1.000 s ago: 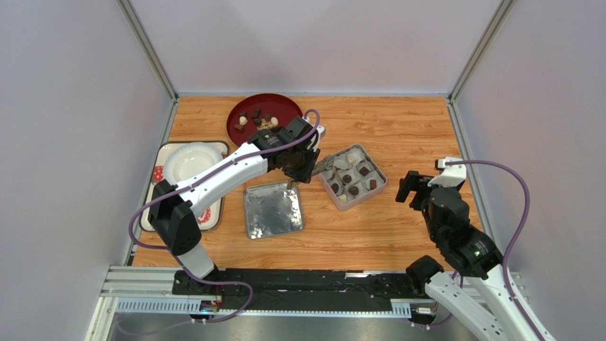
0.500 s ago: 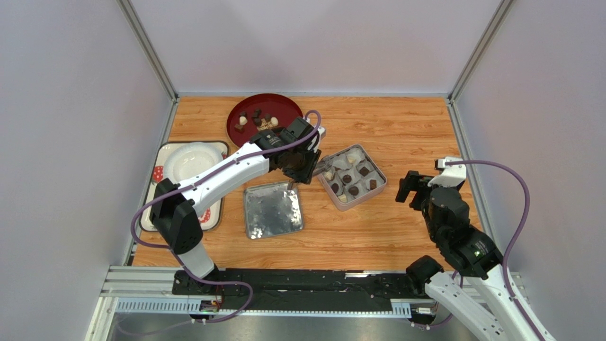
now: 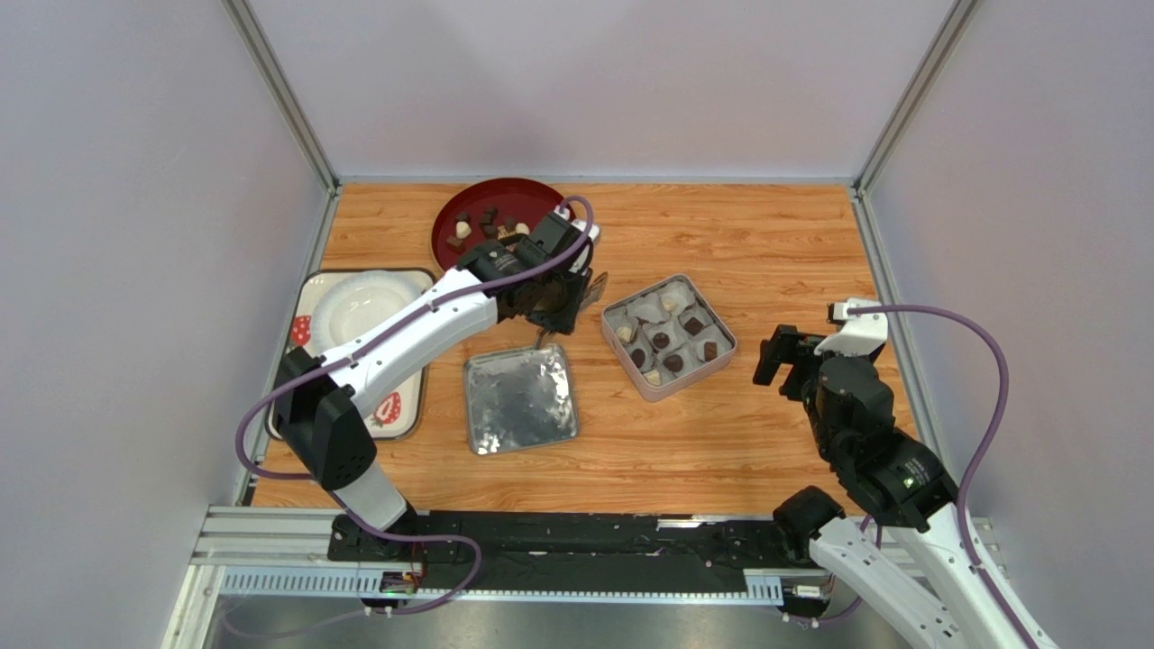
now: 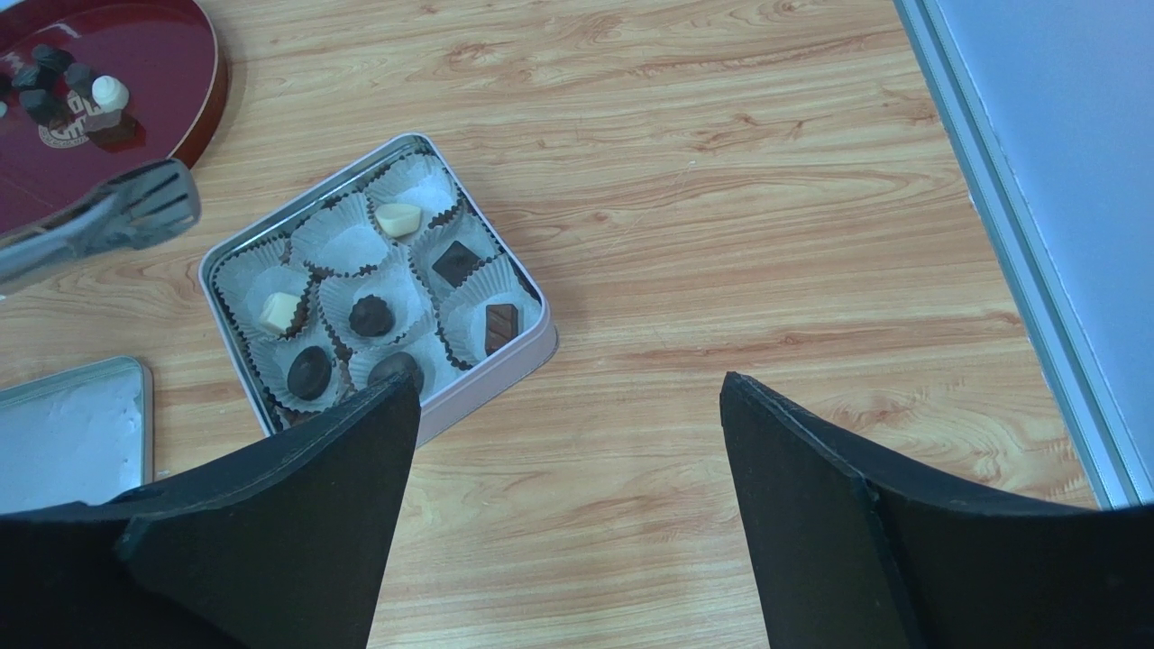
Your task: Pack the chocolate
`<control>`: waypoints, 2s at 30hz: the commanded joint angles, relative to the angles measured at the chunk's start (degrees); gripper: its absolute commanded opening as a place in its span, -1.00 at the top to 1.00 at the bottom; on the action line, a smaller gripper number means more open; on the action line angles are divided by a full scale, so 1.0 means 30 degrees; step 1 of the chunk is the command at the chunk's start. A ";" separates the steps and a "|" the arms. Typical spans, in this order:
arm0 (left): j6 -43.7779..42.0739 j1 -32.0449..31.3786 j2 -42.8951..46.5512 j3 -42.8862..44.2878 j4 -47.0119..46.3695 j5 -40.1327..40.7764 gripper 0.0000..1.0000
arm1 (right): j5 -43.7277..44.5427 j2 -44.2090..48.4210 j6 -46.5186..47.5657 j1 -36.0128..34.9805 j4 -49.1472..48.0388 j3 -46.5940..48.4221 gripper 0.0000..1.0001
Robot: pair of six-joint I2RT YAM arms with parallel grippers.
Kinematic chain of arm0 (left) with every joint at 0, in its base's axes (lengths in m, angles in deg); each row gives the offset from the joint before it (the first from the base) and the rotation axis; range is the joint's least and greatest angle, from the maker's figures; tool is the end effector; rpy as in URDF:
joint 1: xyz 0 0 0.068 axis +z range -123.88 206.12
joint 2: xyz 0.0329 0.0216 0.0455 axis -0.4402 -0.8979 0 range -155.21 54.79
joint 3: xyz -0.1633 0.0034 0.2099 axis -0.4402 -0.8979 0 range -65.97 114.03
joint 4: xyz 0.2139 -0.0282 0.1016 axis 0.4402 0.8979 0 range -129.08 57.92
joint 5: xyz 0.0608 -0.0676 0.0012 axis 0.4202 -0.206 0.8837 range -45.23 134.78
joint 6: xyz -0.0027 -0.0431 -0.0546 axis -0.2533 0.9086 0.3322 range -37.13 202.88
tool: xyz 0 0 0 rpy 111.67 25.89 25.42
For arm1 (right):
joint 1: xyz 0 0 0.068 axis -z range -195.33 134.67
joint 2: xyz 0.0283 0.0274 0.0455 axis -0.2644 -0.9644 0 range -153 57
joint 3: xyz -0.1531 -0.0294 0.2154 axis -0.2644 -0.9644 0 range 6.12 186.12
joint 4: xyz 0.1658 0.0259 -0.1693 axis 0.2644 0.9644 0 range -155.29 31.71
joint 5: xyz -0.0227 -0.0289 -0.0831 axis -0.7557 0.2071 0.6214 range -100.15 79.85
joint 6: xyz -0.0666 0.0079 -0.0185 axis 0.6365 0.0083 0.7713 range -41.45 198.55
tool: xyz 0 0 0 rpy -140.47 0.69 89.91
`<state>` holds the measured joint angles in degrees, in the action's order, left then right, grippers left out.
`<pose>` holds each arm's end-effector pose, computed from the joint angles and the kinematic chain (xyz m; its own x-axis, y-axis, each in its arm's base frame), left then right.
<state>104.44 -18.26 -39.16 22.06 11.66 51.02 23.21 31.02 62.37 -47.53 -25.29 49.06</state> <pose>0.2435 -0.2297 0.2980 -0.7951 0.2669 -0.5445 0.3874 0.9144 -0.1174 0.0960 0.0237 0.3002 -0.3228 0.0718 -0.9437 0.0762 0.9959 0.0497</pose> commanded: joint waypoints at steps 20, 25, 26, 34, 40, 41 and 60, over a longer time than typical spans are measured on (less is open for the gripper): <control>0.0223 1.0163 -0.0263 -0.0574 -0.2996 0.2285 0.18 | -0.0340 0.0017 0.0180 -0.0016 -0.0768 0.0072 -0.71; 0.0721 1.1012 -0.2049 0.0479 -0.3262 0.2344 0.10 | -0.0398 -0.0071 0.0180 -0.0017 -0.0739 0.0072 -0.71; 0.0781 1.1101 -0.2371 0.0800 -0.3290 0.2257 0.10 | -0.0399 -0.0071 0.0151 -0.0017 -0.0739 0.0072 -0.71; 0.1893 1.1571 -0.3926 0.1564 -0.3818 0.1027 0.07 | -0.0370 -0.0071 0.0209 -0.0017 -0.0739 0.0072 -0.71; 0.2362 1.1571 -0.4074 0.2005 -0.3642 0.0704 0.07 | -0.0428 -0.0071 0.0209 -0.0017 -0.0739 0.0072 -0.71; 0.2392 1.1571 -0.3957 0.1802 -0.3787 0.0645 0.07 | -0.0399 -0.0042 0.0209 -0.0017 -0.0768 0.0043 -0.71; 0.0636 1.1951 -0.4601 0.2444 -0.2940 0.0234 0.06 | -0.0370 0.0075 0.0268 0.0012 -0.0768 0.0072 -0.71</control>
<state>108.50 16.86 -52.60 26.39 2.24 52.13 22.10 30.91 62.37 -47.53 -25.29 49.06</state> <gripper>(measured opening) 0.470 0.861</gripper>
